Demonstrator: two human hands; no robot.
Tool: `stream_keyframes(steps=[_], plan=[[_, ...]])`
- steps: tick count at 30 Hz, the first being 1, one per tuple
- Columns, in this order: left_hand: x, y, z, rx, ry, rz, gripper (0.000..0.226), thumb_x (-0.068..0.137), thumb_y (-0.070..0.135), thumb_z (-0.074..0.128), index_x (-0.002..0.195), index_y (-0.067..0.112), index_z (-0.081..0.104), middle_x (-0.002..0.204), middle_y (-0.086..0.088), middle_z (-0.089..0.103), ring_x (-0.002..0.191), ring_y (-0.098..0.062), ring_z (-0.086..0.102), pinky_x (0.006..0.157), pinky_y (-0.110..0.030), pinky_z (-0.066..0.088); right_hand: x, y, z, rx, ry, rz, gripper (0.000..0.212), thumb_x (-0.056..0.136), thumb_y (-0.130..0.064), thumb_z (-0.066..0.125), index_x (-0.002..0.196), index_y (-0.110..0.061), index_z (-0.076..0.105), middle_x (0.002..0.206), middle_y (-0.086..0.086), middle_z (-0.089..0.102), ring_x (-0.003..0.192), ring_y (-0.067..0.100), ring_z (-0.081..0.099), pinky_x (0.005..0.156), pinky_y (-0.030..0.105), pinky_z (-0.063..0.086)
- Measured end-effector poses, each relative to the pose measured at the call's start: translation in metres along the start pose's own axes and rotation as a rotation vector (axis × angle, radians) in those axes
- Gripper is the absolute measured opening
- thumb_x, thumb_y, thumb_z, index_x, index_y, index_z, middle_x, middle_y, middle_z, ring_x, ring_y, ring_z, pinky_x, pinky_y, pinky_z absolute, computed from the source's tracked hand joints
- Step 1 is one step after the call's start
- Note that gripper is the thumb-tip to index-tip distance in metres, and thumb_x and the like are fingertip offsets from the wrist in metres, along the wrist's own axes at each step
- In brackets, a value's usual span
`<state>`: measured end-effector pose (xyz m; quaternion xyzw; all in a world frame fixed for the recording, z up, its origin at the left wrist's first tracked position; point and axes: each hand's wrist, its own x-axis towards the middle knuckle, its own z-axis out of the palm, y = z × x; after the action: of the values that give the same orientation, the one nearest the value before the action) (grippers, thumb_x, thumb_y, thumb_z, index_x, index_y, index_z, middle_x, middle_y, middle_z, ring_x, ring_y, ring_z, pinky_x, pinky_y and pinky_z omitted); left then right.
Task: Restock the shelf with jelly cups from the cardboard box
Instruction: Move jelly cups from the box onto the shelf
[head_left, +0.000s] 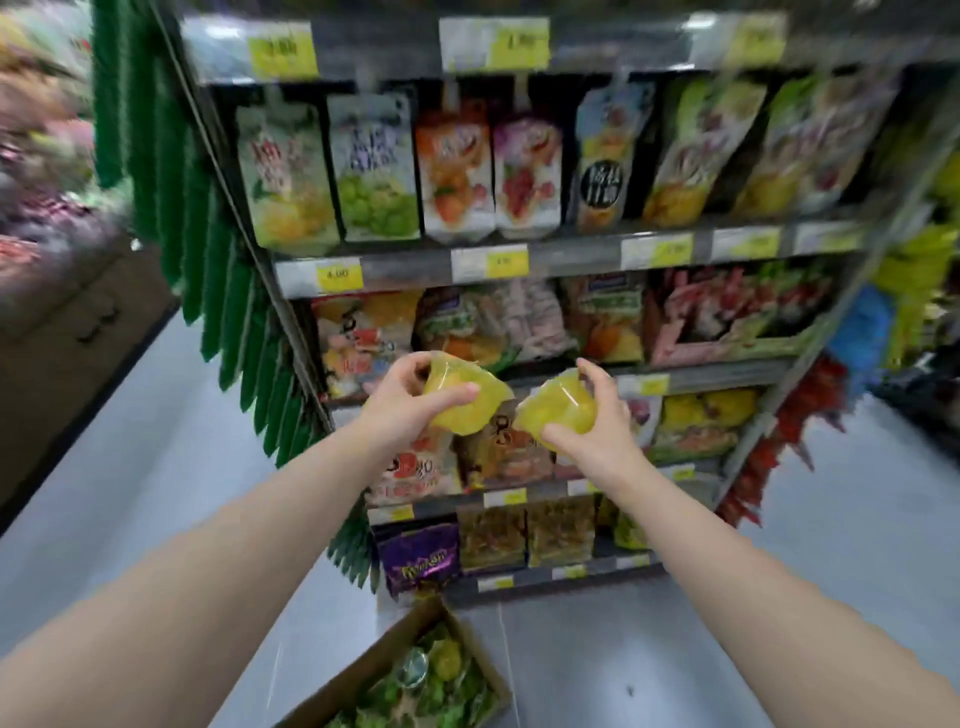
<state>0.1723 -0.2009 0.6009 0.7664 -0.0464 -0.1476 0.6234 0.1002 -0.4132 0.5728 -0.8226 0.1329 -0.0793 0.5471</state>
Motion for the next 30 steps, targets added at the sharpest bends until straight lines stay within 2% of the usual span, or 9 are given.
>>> stream_keyframes(steps=[4,9,13,16,18,21,23,26,30], plan=[[-0.017,0.067,0.046,-0.075,0.074,0.13,0.063,0.061,0.047,0.085,0.116,0.038,0.053,0.122,0.001,0.055,0.104,-0.021,0.061,0.08,-0.037,0.056,-0.008,-0.034,-0.074,-0.005,0.077,-0.095,0.076,0.083,-0.022,0.071,0.141,-0.036,0.024,0.139,0.001,0.025,0.113,0.019,0.035,0.09,0.038,0.042],[-0.033,0.134,0.098,-0.089,0.131,0.273,0.078,0.051,0.059,0.086,0.118,0.041,0.051,0.123,0.001,0.057,0.105,-0.02,0.063,0.086,-0.04,0.056,-0.015,-0.064,-0.156,-0.024,0.141,-0.219,0.076,0.076,-0.026,0.078,0.126,-0.036,0.022,0.132,0.003,0.03,0.115,0.024,0.042,0.095,0.046,0.046],[-0.04,0.187,0.127,-0.045,0.185,0.449,0.069,0.065,0.045,0.083,0.123,0.037,0.048,0.116,0.006,0.055,0.107,-0.018,0.058,0.09,-0.038,0.053,-0.013,-0.09,-0.205,0.006,0.226,-0.262,0.072,0.077,-0.034,0.078,0.12,-0.036,0.02,0.121,0.003,0.041,0.088,0.009,0.052,0.071,0.028,0.045],[-0.04,0.222,0.138,-0.039,0.212,0.54,0.072,0.066,0.042,0.083,0.128,0.033,0.047,0.106,0.009,0.059,0.099,-0.013,0.061,0.078,-0.027,0.054,-0.004,-0.107,-0.233,0.006,0.286,-0.305,0.07,0.08,-0.031,0.076,0.123,-0.028,0.021,0.106,-0.003,0.043,0.082,0.004,0.049,0.06,0.015,0.038],[-0.036,0.241,0.142,-0.032,0.232,0.585,0.073,0.067,0.042,0.083,0.129,0.033,0.047,0.102,0.008,0.061,0.091,-0.011,0.063,0.066,-0.022,0.051,0.008,-0.119,-0.244,0.014,0.32,-0.312,0.072,0.08,-0.028,0.076,0.127,-0.021,0.022,0.112,-0.001,0.04,0.092,0.014,0.048,0.067,0.017,0.038],[-0.021,0.267,0.145,-0.033,0.239,0.658,0.073,0.069,0.036,0.083,0.131,0.03,0.046,0.102,0.005,0.062,0.085,-0.005,0.062,0.052,-0.012,0.047,0.034,-0.135,-0.258,0.021,0.422,-0.347,0.075,0.077,-0.03,0.078,0.129,-0.017,0.027,0.126,0.006,0.038,0.112,0.02,0.042,0.089,0.032,0.039],[-0.003,0.283,0.146,-0.031,0.238,0.693,0.078,0.067,0.038,0.084,0.134,0.029,0.046,0.103,0.005,0.063,0.091,-0.007,0.063,0.06,-0.012,0.051,0.055,-0.142,-0.268,0.038,0.462,-0.371,0.07,0.075,-0.03,0.08,0.124,-0.02,0.03,0.126,0.007,0.04,0.113,0.02,0.043,0.093,0.037,0.042],[0.027,0.31,0.148,-0.005,0.243,0.734,0.079,0.064,0.044,0.084,0.133,0.033,0.047,0.105,0.008,0.061,0.096,-0.007,0.061,0.074,-0.02,0.052,0.086,-0.158,-0.283,0.043,0.52,-0.411,0.063,0.075,-0.031,0.079,0.114,-0.025,0.029,0.121,0.008,0.043,0.108,0.024,0.048,0.087,0.042,0.048],[0.068,0.338,0.154,0.023,0.212,0.787,0.079,0.062,0.039,0.087,0.131,0.032,0.047,0.104,0.01,0.06,0.094,-0.005,0.06,0.072,-0.015,0.047,0.121,-0.175,-0.304,0.048,0.628,-0.476,0.06,0.074,-0.029,0.08,0.11,-0.023,0.033,0.114,0.004,0.046,0.098,0.02,0.05,0.075,0.029,0.04]])
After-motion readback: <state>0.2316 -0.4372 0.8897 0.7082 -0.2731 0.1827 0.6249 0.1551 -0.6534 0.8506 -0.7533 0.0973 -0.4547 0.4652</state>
